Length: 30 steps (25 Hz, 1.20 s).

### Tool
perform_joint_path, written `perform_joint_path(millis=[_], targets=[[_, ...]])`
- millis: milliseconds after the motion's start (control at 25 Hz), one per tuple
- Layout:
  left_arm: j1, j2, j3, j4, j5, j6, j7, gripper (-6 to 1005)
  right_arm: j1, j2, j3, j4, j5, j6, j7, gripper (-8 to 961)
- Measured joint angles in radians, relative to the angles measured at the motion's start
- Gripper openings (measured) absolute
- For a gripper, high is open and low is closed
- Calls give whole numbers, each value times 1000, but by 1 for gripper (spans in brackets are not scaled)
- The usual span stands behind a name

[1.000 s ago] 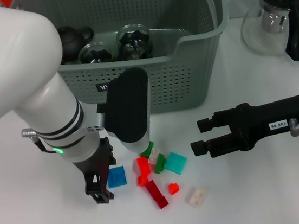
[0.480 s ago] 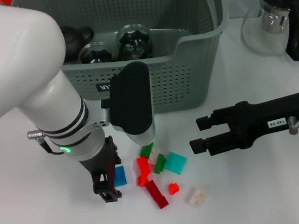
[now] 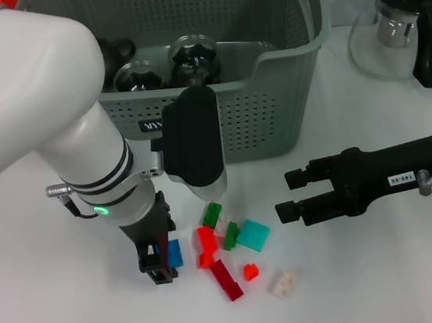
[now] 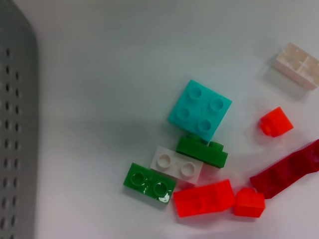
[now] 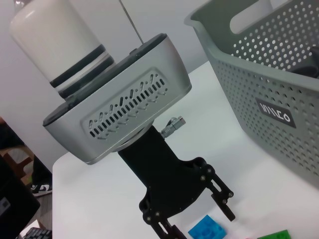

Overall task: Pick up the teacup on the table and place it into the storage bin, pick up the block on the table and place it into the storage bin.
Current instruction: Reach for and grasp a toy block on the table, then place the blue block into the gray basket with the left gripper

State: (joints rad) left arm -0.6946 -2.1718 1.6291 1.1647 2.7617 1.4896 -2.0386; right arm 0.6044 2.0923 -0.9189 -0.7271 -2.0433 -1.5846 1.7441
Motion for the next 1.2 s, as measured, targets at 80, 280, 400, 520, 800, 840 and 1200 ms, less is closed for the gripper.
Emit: perform_joint_path(millis=[80, 280, 400, 520, 800, 840, 1200], targets=[[0, 0, 0, 0, 2, -1, 0, 722, -1, 0, 0, 0, 0, 0, 0, 822], [0, 0, 0, -2, 4, -2, -1, 721, 0, 0, 0, 0, 0, 2, 0, 823], [0, 0, 0, -8, 6, -5, -1, 720, 1, 0, 0, 0, 0, 2, 0, 824], [0, 0, 0, -21, 8, -16, -3, 718, 2, 0, 0, 0, 0, 3, 0, 824], [-2, 1, 1, -16, 1, -1, 4, 604, 1, 0, 0, 0, 0, 4, 0, 823], [-2, 1, 1, -15, 0, 3, 5, 585, 1, 0, 0, 0, 0, 4, 0, 823], [4, 1, -43, 40, -8, 77, 0, 393, -2, 0, 0, 0, 0, 4, -4, 823]])
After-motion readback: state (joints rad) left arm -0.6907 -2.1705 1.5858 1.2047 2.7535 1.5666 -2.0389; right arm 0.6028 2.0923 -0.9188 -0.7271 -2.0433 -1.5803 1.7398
